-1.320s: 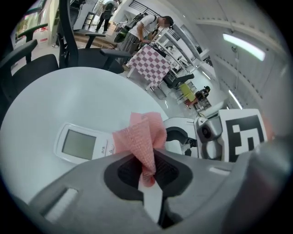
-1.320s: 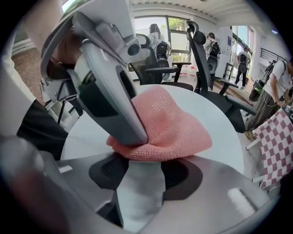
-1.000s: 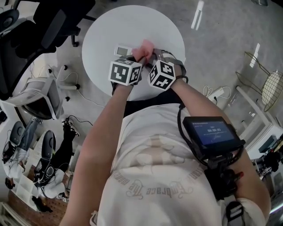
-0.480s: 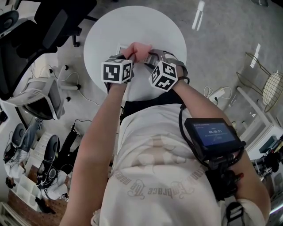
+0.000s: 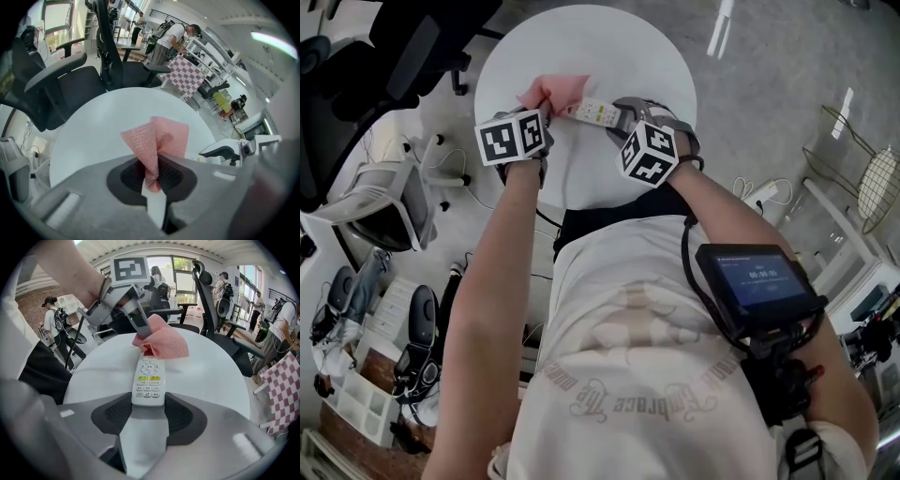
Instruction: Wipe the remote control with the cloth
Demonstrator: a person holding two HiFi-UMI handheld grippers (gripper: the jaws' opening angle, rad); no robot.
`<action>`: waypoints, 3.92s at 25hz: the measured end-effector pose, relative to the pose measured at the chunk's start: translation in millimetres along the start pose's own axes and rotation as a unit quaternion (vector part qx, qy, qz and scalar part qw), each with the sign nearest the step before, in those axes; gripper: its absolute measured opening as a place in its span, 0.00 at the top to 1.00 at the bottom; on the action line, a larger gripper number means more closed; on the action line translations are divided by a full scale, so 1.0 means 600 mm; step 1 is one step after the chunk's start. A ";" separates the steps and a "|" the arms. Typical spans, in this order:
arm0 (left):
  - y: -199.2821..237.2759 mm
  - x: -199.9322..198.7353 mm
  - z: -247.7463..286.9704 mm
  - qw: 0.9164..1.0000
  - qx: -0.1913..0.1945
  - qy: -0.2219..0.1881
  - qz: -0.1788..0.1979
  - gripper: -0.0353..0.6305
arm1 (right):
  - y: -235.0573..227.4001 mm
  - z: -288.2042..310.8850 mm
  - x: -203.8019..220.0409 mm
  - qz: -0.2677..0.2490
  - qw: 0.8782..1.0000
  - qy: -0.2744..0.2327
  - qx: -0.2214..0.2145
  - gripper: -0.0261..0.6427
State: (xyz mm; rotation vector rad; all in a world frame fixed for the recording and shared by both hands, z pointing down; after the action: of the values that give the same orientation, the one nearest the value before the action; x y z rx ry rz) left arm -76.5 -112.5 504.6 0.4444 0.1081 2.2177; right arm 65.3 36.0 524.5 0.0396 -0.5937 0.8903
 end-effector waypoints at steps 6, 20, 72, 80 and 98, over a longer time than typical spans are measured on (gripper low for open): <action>0.028 -0.007 -0.003 0.999 -0.036 0.011 0.024 0.90 | 0.003 0.002 -0.002 0.003 1.000 0.000 -0.001 0.62; -0.097 0.022 0.006 0.986 -0.002 0.025 0.166 0.91 | 0.004 0.001 -0.001 0.005 1.000 0.007 0.003 0.62; -0.029 0.306 -0.080 0.949 0.116 -0.102 -0.274 0.90 | -0.046 0.029 -0.019 0.191 0.975 0.073 -0.083 0.60; -0.049 0.290 -0.069 0.907 0.200 -0.130 -0.347 0.90 | -0.038 -0.031 -0.010 0.315 0.909 -0.121 -0.243 0.60; -0.096 0.257 -0.119 0.777 0.396 -0.246 -0.423 0.89 | 0.025 -0.075 -0.070 0.268 0.847 -0.222 -0.401 0.60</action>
State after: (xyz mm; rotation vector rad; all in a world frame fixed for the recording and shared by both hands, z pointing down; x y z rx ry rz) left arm -148.0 48.0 467.5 1.1533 0.8090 1.0210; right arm 55.0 27.8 462.4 -0.7326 -1.4283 1.1119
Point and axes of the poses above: the fingertips, and each gripper's own axes: z forward along the fingers, y to its left, x out of its underside, the point moved 10 cm from there along -z, backward along the fingers, and after that the axes turned 7 degrees about -x, right-handed, at the moved point
